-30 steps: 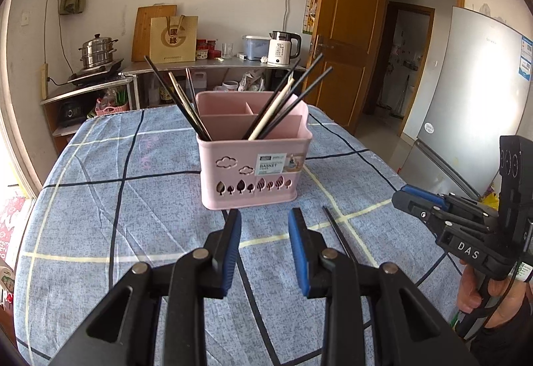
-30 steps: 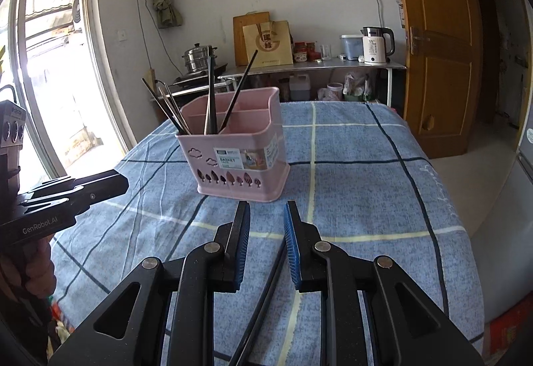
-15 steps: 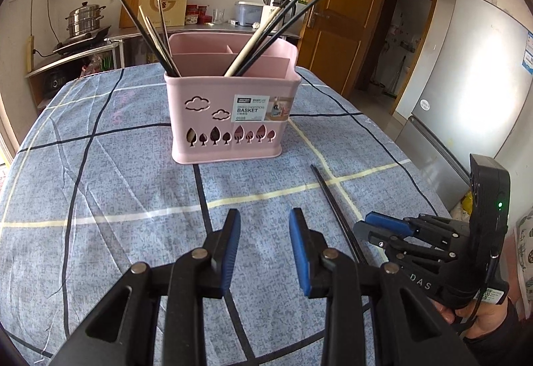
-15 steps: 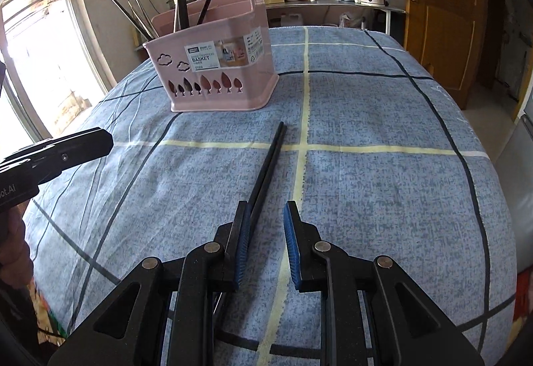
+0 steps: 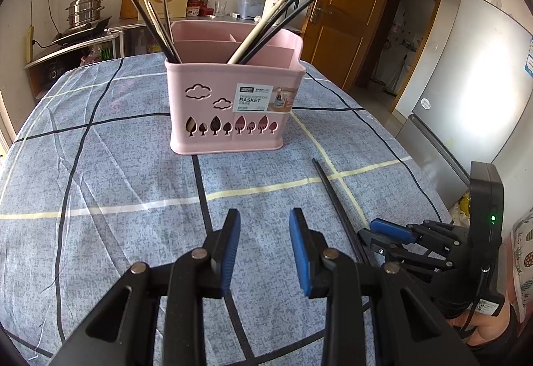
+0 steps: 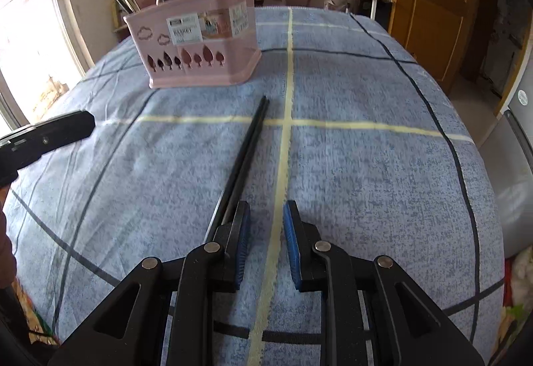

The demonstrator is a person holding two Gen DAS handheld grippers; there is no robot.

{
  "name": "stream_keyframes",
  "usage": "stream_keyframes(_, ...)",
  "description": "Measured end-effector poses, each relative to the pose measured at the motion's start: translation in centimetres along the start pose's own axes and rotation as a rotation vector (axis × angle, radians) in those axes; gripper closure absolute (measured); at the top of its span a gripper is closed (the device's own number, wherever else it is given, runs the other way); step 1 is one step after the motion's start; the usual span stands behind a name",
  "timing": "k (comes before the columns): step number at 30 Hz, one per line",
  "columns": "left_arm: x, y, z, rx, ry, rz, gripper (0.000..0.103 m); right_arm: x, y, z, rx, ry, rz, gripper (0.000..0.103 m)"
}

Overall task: Organize utensils
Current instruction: 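Close the right gripper on a black chopstick pair while the left gripper grasps a dark chopstick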

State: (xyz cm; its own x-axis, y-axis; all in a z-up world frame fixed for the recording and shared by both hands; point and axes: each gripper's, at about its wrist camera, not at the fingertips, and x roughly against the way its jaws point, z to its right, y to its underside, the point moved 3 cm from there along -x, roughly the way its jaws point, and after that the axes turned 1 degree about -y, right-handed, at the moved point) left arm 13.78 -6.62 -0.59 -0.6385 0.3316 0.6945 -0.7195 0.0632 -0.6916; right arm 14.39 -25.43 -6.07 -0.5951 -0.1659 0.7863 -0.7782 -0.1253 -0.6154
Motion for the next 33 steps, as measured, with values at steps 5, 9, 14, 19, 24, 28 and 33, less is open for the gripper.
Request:
stream_keyframes(5, 0.2, 0.0, -0.8, 0.02, -0.005, 0.006, 0.071, 1.5, 0.2, 0.7, -0.102, -0.085, 0.041, 0.081)
stream_keyframes(9, 0.2, 0.1, -1.1, 0.033, -0.001, 0.004, 0.071, 0.5, 0.2, 0.0, -0.08, -0.064, 0.016, 0.081)
stream_keyframes(14, 0.3, 0.1, -1.5, 0.043, 0.0, 0.006, 0.071, -0.1, -0.2, -1.6, -0.059, -0.085, 0.0, 0.081)
stream_keyframes(19, 0.5, 0.1, -2.2, 0.058, -0.007, 0.01, 0.071, -0.3, 0.0, -2.8, -0.021, -0.083, 0.02, 0.081)
stream_keyframes(24, 0.6, 0.0, -2.7, 0.071, -0.007, 0.013, 0.071, -0.4, 0.2, -4.8, -0.017, -0.232, -0.005, 0.087)
stream_keyframes(28, 1.1, -0.2, -3.4, 0.084, -0.018, 0.022, 0.071, -0.5, 0.4, -6.9, -0.005, -0.306, -0.003, 0.092)
stream_keyframes(33, 1.7, -0.3, -4.7, 0.114, -0.044, 0.029, 0.071, -0.4, 0.0, -4.9, -0.111, -0.246, 0.027, 0.097)
